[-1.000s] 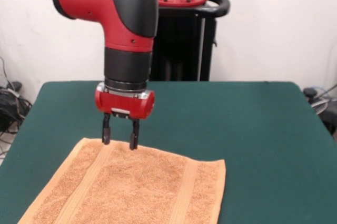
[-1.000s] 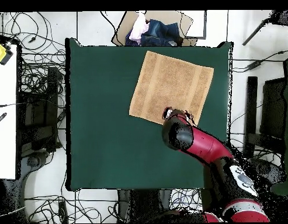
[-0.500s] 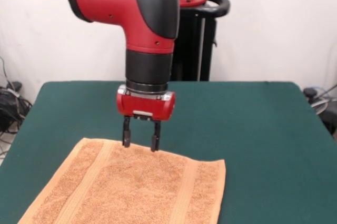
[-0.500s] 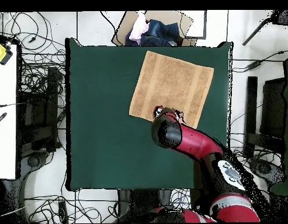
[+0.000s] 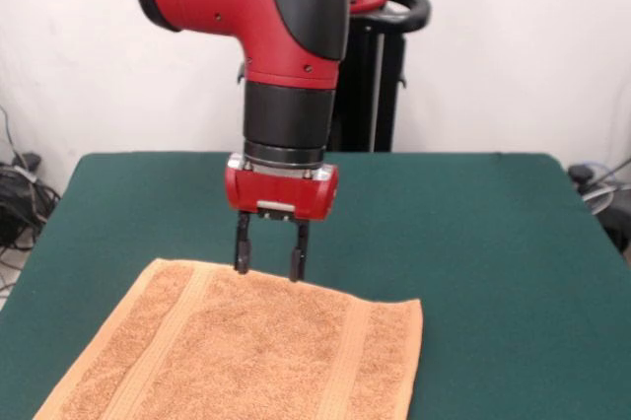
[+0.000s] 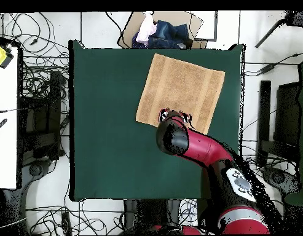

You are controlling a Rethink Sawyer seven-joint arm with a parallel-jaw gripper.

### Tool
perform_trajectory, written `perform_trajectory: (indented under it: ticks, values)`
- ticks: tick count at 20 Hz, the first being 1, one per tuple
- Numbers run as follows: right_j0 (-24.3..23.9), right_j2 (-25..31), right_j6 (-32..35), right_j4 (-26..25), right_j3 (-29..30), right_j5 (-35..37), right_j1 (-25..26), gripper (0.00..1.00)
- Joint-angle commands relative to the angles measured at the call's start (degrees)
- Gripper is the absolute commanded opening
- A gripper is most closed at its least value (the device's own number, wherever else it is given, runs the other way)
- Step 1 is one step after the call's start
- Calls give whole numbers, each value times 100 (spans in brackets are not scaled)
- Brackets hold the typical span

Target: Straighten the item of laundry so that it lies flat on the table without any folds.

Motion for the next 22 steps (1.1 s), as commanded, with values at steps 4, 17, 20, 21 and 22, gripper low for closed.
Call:
perform_trajectory:
  ticks: [4, 17, 20, 21, 22]
  values:
    - [-573, 661, 742, -287, -476, -289, 1054, 100]
    - [-385, 499, 867, -288, -653, -402, 1217, 100]
    - [-321, 459, 871, -257, -709, -403, 1246, 100]
    - [-296, 442, 875, -244, -725, -400, 1256, 100]
    - [-269, 423, 879, -234, -743, -405, 1264, 100]
